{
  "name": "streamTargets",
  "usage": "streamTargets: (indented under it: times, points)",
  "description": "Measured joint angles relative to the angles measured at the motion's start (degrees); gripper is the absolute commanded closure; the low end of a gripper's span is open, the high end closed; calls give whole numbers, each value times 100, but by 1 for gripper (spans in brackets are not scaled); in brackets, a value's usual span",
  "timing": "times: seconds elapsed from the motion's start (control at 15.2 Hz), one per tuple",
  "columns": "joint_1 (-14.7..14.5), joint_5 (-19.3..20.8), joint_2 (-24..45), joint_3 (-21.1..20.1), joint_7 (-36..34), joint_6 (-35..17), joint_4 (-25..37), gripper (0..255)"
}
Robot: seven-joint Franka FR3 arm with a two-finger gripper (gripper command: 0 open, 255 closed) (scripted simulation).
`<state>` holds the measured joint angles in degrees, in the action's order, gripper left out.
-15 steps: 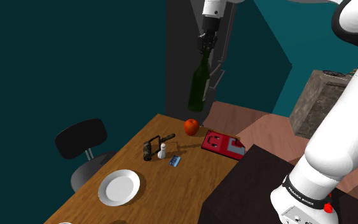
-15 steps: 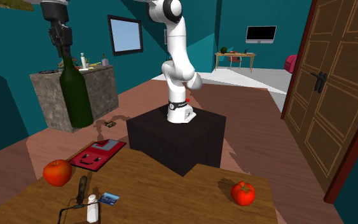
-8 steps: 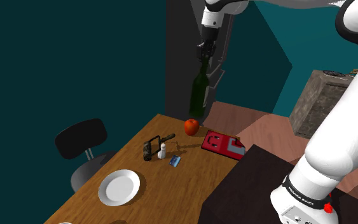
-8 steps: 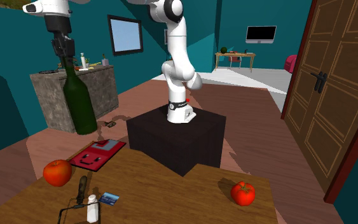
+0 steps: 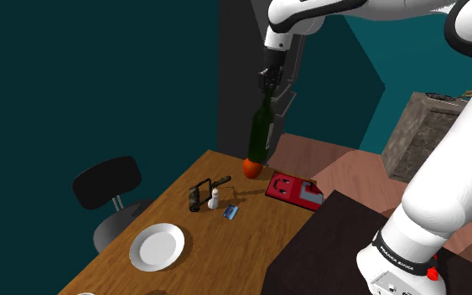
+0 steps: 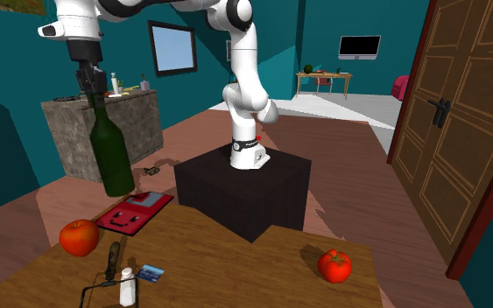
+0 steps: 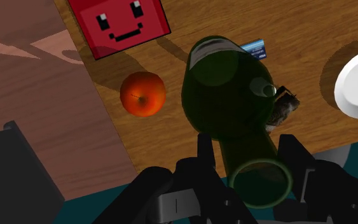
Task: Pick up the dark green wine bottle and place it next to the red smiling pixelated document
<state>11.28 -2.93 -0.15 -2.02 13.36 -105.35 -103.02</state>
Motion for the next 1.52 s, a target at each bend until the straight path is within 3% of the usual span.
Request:
streamTargets:
  times: [1.52]
  points:
    - [-14, -26, 350, -14, 67, -1722, -1373, 255]
